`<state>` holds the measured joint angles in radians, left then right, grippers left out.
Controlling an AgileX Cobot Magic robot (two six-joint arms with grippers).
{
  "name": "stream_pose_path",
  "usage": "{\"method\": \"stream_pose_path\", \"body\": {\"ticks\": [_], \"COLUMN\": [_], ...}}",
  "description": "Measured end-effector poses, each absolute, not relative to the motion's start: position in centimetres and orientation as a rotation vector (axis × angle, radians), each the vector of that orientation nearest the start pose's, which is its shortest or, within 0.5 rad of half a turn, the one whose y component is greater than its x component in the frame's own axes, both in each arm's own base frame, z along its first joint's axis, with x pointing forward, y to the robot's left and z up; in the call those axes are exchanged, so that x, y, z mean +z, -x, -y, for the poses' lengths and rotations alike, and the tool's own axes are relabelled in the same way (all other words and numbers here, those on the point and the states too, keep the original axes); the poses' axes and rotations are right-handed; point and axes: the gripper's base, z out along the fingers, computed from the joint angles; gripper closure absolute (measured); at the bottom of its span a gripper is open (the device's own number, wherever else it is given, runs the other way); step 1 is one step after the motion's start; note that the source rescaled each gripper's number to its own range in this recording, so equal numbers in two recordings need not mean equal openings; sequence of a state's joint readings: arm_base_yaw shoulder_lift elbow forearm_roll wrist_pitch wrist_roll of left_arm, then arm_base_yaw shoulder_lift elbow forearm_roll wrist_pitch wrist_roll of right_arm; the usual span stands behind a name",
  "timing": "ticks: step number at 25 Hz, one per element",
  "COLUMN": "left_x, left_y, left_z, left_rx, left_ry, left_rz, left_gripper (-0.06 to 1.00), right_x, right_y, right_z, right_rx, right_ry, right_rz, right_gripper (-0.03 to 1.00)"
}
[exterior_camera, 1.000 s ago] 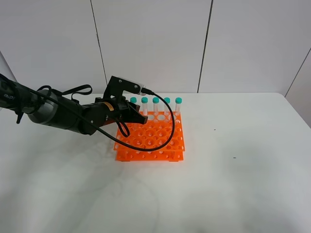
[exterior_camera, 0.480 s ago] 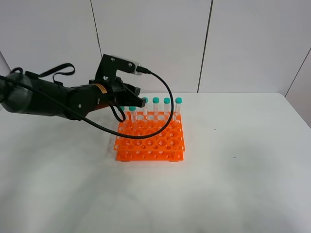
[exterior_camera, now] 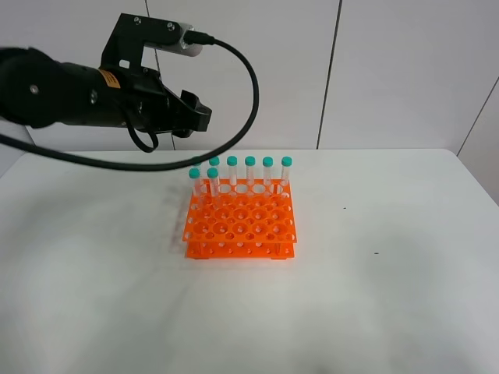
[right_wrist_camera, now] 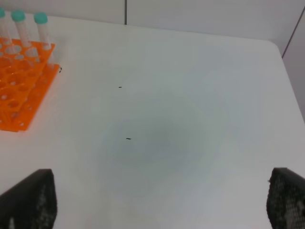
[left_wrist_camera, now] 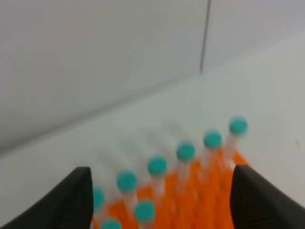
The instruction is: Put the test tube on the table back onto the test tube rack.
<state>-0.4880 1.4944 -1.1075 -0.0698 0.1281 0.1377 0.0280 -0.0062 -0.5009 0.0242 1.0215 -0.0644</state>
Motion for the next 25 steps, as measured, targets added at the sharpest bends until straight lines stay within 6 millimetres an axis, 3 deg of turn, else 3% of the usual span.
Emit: {"method": "stream_pose_path", "body": {"ticks": [6, 11, 16, 19, 22, 25], "left_x": [33.2, 31.4, 29.6, 29.4, 29.1, 28.9], "left_y": [-34.3, -37.4, -39.7, -40.0, -39.6, -39.2], "left_z": [16.1, 15.0, 9.2, 5.5, 3.2, 2.2], "left_rx": [-0.227, -0.187, -0.128, -0.095, -0.078, -0.074], "left_ry": [-0.603, -0.57, -0.361, -0.241, -0.169, -0.138], "left_rz": [-2.248, -2.51, -2.656, -2.715, -2.796, -2.858], "left_gripper": [0.06, 0.05, 0.05, 0.06, 0.07, 0.07], "right_x": [28.1, 28.1, 28.1, 28.1, 28.1, 28.1], "right_y": [0.4, 0.4, 0.4, 0.4, 0.4, 0.4], "right_z": [-0.2, -0.2, -0.2, -0.2, -0.2, -0.2], "right_rx": [0.005, 0.005, 0.005, 0.005, 0.005, 0.005], "right_ry": [0.093, 0.093, 0.093, 0.093, 0.093, 0.093], "right_rz": [-1.996, -1.996, -1.996, -1.996, -1.996, -1.996], "right_gripper": [-0.01, -0.01, -0.01, -0.01, -0.01, -0.01]}}
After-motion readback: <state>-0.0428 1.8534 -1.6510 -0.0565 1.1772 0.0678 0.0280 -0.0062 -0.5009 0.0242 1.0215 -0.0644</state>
